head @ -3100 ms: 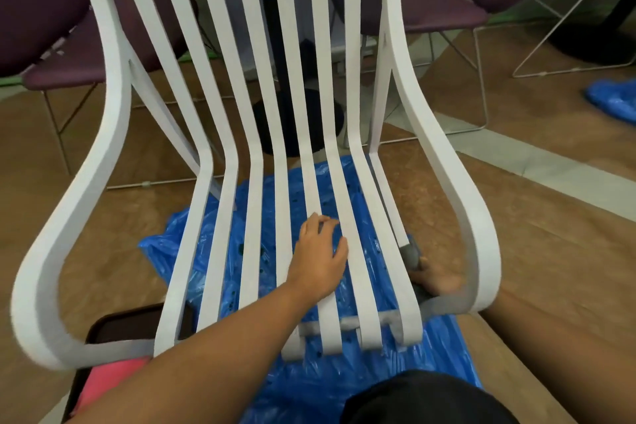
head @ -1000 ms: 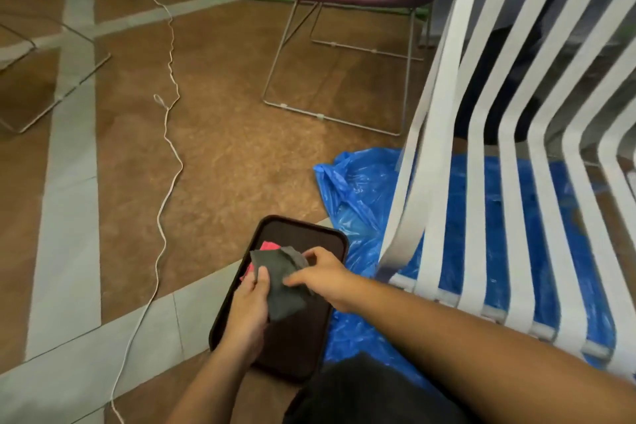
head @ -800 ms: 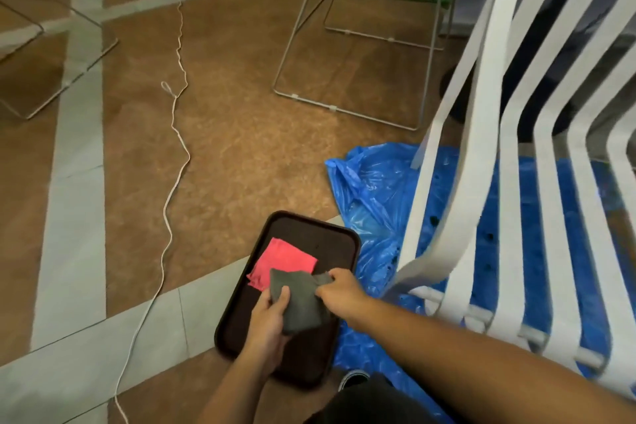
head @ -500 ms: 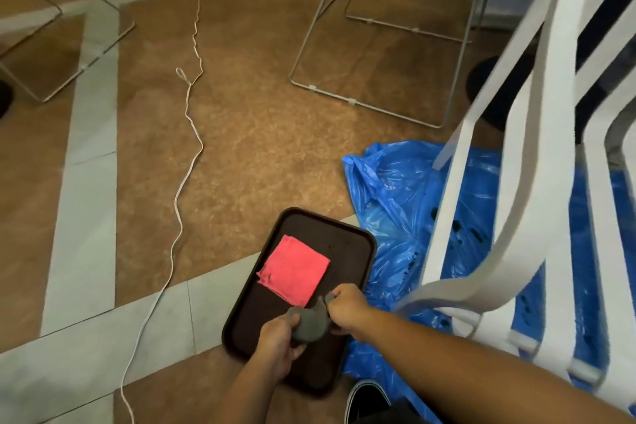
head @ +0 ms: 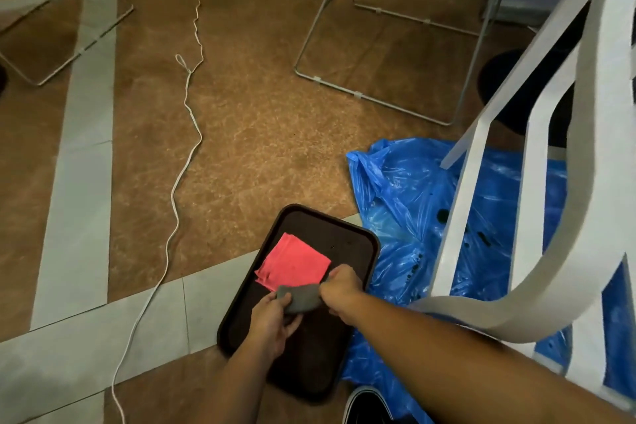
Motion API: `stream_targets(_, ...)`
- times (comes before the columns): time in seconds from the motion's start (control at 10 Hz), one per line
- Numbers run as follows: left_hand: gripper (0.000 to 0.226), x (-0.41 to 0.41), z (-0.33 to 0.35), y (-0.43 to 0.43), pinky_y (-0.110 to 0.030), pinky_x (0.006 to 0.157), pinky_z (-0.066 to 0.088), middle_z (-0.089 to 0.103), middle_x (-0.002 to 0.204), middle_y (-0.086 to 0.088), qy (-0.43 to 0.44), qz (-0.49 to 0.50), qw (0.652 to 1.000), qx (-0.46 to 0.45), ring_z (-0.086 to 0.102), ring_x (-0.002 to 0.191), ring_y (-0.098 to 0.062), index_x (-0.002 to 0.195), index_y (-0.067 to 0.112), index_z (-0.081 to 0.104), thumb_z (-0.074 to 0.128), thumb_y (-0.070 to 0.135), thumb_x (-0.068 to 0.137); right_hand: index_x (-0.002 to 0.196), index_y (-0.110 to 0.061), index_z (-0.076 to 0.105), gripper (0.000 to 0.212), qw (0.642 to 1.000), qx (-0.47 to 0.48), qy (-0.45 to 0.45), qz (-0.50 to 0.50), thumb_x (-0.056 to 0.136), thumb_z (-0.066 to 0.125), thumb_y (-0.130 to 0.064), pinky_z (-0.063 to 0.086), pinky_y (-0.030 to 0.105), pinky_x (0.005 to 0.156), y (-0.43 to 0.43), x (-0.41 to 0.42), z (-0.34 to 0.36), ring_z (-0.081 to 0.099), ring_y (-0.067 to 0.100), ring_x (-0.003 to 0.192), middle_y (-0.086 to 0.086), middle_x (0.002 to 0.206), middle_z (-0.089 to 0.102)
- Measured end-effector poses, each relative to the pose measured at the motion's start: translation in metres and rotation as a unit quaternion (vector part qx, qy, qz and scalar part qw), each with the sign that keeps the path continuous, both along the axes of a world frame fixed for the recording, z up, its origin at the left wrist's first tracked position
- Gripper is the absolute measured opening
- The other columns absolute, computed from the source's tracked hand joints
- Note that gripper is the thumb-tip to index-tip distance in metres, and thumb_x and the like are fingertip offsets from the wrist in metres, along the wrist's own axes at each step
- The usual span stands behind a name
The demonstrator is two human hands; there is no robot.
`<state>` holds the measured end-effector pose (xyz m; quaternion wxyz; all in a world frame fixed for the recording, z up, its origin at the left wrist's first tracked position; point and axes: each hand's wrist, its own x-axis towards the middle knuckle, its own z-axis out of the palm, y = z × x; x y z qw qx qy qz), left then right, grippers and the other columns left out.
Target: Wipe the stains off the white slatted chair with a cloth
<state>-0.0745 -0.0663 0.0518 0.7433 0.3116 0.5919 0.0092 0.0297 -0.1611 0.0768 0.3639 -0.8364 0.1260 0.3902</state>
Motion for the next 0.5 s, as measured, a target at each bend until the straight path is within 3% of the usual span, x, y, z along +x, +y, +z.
stream_targets(0.1,0.035,0.009,-0.001,0.01,-0.038,0.069,0.059,0.066,0.127,-0.016,-0.045,0.056,0.996,0.047,0.066,0.11,-0.028,0.135,0.008,0.057,0.05,0.0,0.101,0.086,-0.021,0.06,0.011,0.998,0.061,-0.02,-0.015,0.078,0.065,-0.016,0.057,0.036,0.077,0.015,0.009,0.005,0.066,0.024,0.085,0.005,0.091,0.067)
stream_targets(0.2,0.039,0.015,-0.002,0.015,-0.05,0.096,0.054,0.065,0.128,-0.016,-0.058,0.076,0.992,0.086,0.064,0.117,-0.032,0.14,0.009,0.053,0.049,0.0,0.102,0.097,-0.027,0.058,0.015,0.996,0.09,-0.025,-0.009,0.086,0.063,-0.019,0.055,0.036,0.084,0.024,0.013,0.01,0.064,0.02,0.092,0.001,0.099,0.067)
stream_targets(0.3,0.03,0.015,-0.003,0.007,-0.042,0.09,0.053,0.068,0.112,-0.013,-0.008,0.005,0.999,0.04,0.065,0.102,-0.029,0.131,0.012,0.058,0.048,0.008,0.102,0.129,-0.032,0.043,0.054,0.999,0.02,0.0,0.029,0.079,0.058,-0.021,0.049,0.037,0.095,0.02,0.005,0.006,0.057,0.03,0.11,0.005,0.122,0.057)
stream_targets(0.4,0.018,0.012,-0.005,-0.011,-0.037,0.069,0.043,0.055,0.094,-0.013,0.067,-0.069,0.995,-0.014,0.052,0.079,-0.026,0.115,0.011,0.058,0.051,0.017,0.099,0.13,-0.027,0.041,0.061,0.998,-0.021,0.049,0.038,0.071,0.057,-0.031,0.051,0.041,0.094,0.004,-0.008,-0.002,0.057,0.032,0.109,0.009,0.124,0.054)
stream_targets(0.5,0.031,0.008,-0.014,-0.029,-0.043,0.09,0.044,0.059,0.124,-0.018,0.092,-0.091,0.991,-0.025,0.057,0.11,-0.033,0.128,0.009,0.055,0.05,0.022,0.101,0.124,-0.025,0.046,0.05,0.997,-0.007,0.044,0.06,0.075,0.058,-0.027,0.053,0.035,0.088,-0.012,-0.015,0.005,0.061,0.027,0.105,0.007,0.118,0.059)
